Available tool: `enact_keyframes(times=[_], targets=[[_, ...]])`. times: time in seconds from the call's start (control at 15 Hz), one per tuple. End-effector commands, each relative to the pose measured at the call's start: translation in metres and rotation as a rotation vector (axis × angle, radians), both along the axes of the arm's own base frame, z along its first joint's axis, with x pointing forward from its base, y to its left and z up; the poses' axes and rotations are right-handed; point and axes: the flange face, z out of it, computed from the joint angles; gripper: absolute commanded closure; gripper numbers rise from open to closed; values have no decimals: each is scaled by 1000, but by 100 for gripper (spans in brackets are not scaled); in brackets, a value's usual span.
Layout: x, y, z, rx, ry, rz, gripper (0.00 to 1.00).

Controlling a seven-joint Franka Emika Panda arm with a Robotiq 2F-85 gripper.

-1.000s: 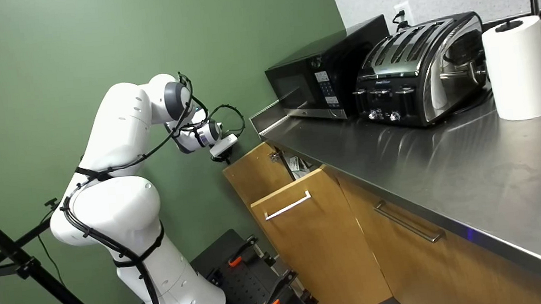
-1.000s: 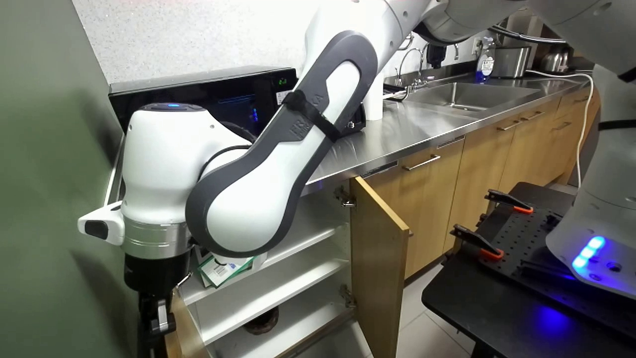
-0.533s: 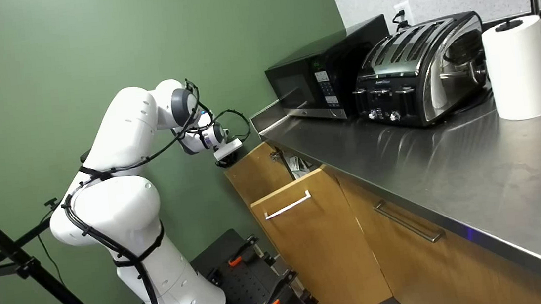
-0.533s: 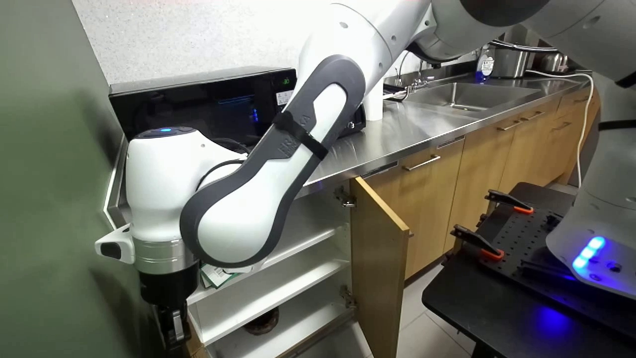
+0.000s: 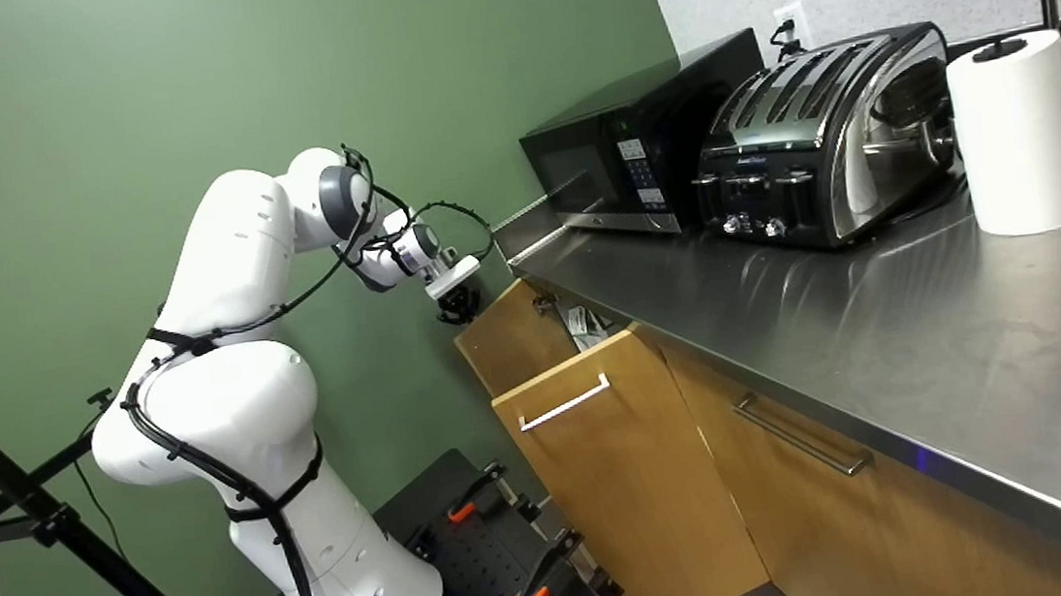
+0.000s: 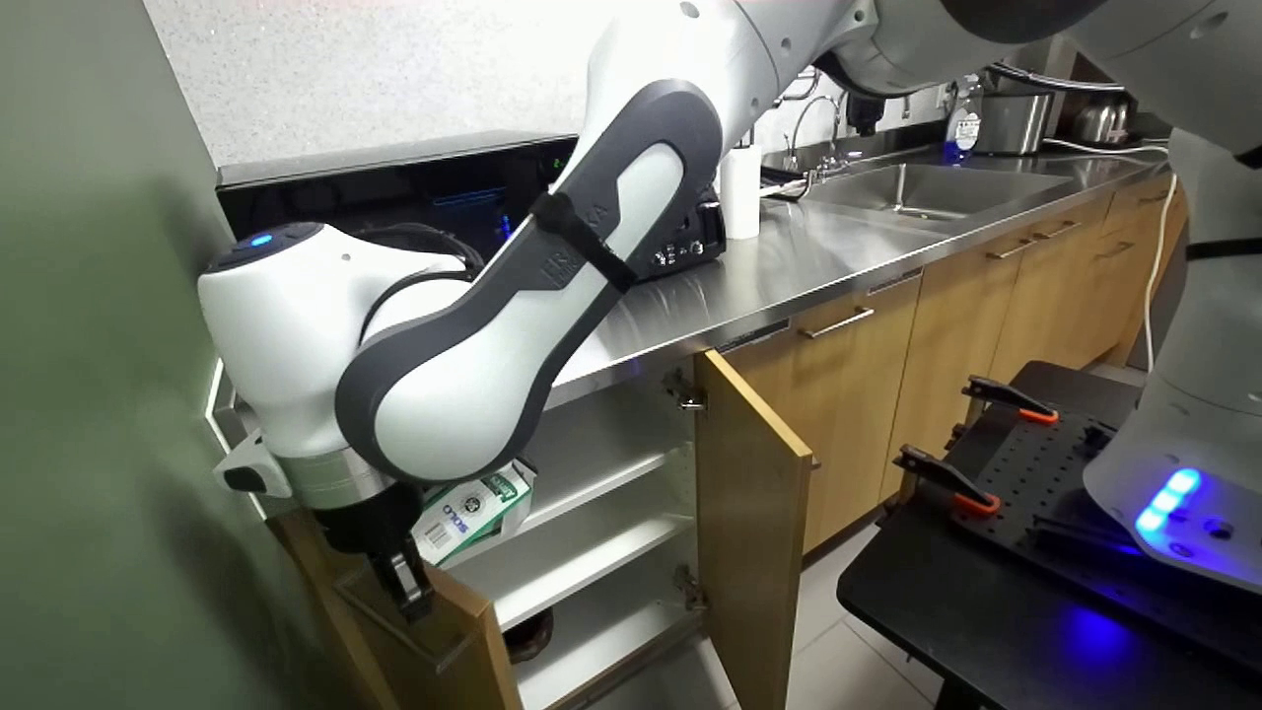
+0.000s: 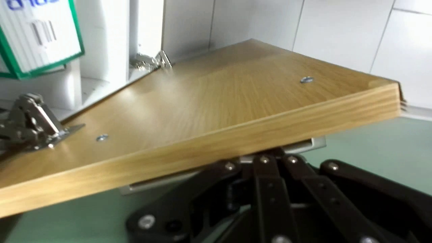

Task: Close the bottom left cabinet door

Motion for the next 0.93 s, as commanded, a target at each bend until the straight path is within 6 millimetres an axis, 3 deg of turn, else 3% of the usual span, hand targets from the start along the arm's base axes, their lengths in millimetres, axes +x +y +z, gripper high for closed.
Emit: enact_keyframes(times=[0.0,0.2,0.53,0.87], targets=[[17,-28,22,-159,-65,2,100],[32,-53,20,-267,-81,30,100],[52,-89,-8,-460,-128,131,100],[62,-105,-21,-576,-301,250,100]])
